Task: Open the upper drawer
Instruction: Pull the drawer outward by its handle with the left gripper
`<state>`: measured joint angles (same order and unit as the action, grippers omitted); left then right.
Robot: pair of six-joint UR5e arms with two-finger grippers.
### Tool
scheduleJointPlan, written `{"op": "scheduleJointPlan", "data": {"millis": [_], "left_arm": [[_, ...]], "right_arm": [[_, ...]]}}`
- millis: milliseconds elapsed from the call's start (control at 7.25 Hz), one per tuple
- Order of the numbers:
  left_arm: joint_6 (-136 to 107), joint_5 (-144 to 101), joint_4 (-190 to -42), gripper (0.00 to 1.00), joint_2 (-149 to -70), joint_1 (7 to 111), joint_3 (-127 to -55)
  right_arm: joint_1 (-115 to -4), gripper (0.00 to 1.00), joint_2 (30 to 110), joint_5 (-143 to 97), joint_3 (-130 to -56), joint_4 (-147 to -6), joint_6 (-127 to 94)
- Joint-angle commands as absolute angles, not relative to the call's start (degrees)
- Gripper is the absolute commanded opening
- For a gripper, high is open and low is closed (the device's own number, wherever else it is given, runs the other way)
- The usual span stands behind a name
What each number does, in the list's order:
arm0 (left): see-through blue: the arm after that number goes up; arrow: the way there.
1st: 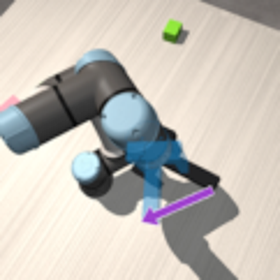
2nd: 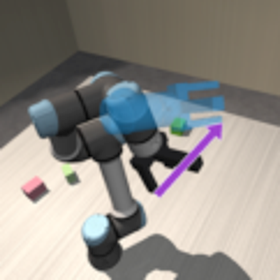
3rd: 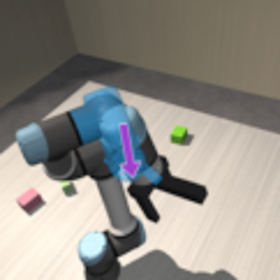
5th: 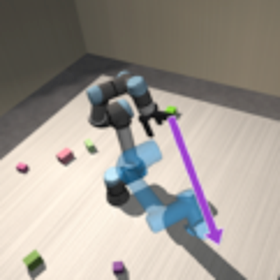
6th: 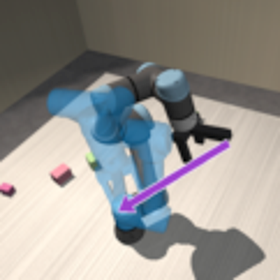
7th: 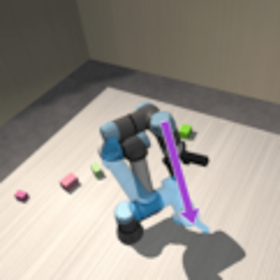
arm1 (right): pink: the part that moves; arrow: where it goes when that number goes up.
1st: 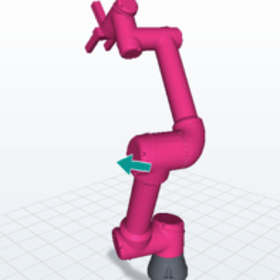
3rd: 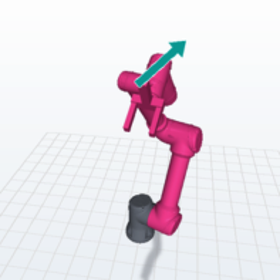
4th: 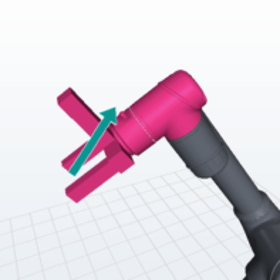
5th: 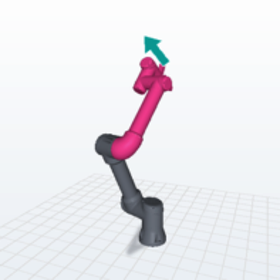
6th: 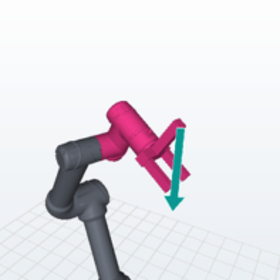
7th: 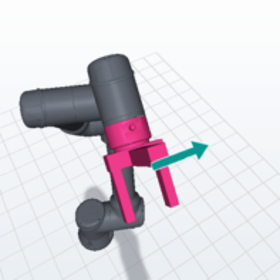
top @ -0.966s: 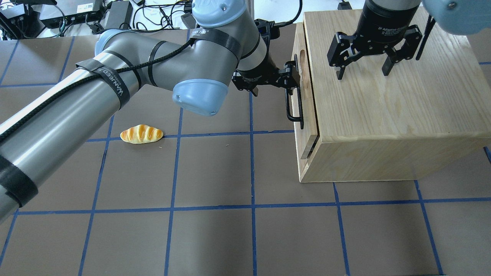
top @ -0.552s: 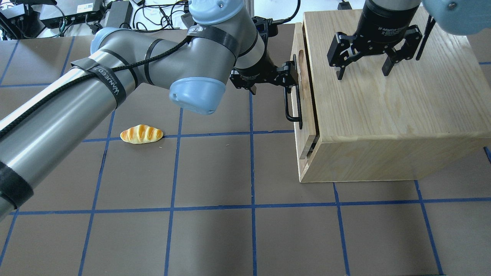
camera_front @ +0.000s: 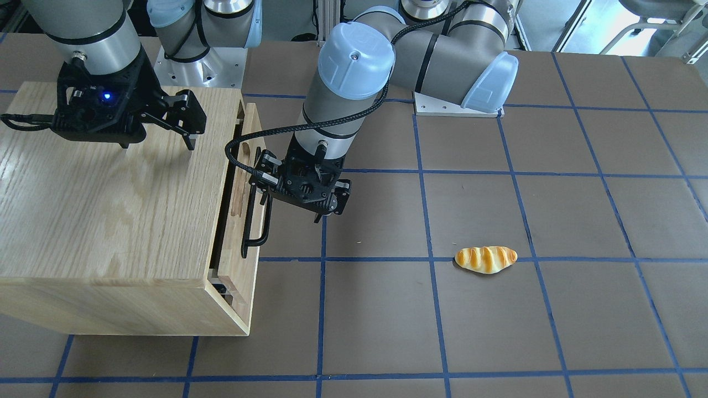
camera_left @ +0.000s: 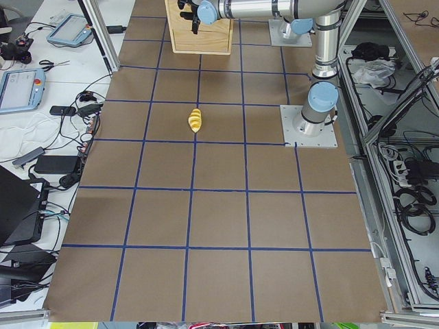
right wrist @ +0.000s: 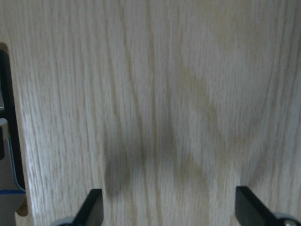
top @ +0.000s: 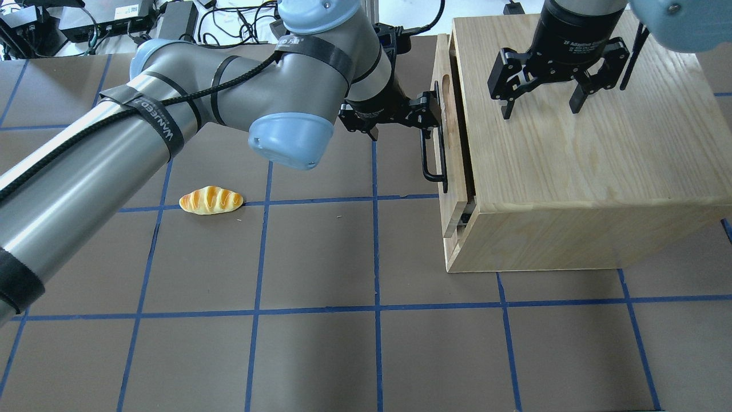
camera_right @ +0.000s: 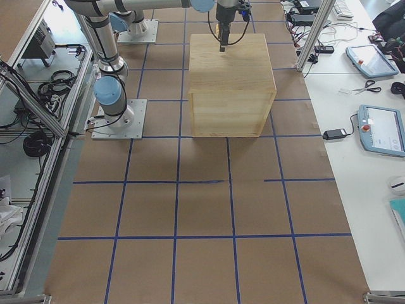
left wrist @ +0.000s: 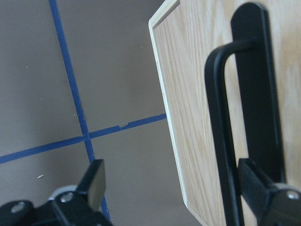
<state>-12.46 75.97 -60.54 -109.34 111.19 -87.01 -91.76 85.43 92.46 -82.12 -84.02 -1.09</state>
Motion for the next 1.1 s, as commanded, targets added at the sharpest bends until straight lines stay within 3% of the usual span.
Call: {"op": "scheduleJointPlan", "data": {"millis": [0, 966], "left_arm": [[-11.87, 77.08, -60.82, 1.0, -109.42, 110.57, -87.1], [-10.64, 78.66, -62.93, 1.0, -108.55, 109.16, -87.01]], "right_arm": [[-91.76, 1.0, 85.43, 92.46, -82.09, -84.02, -1.14], [-91.76, 1.0, 85.43, 92.46, -82.09, -84.02, -1.14]]}}
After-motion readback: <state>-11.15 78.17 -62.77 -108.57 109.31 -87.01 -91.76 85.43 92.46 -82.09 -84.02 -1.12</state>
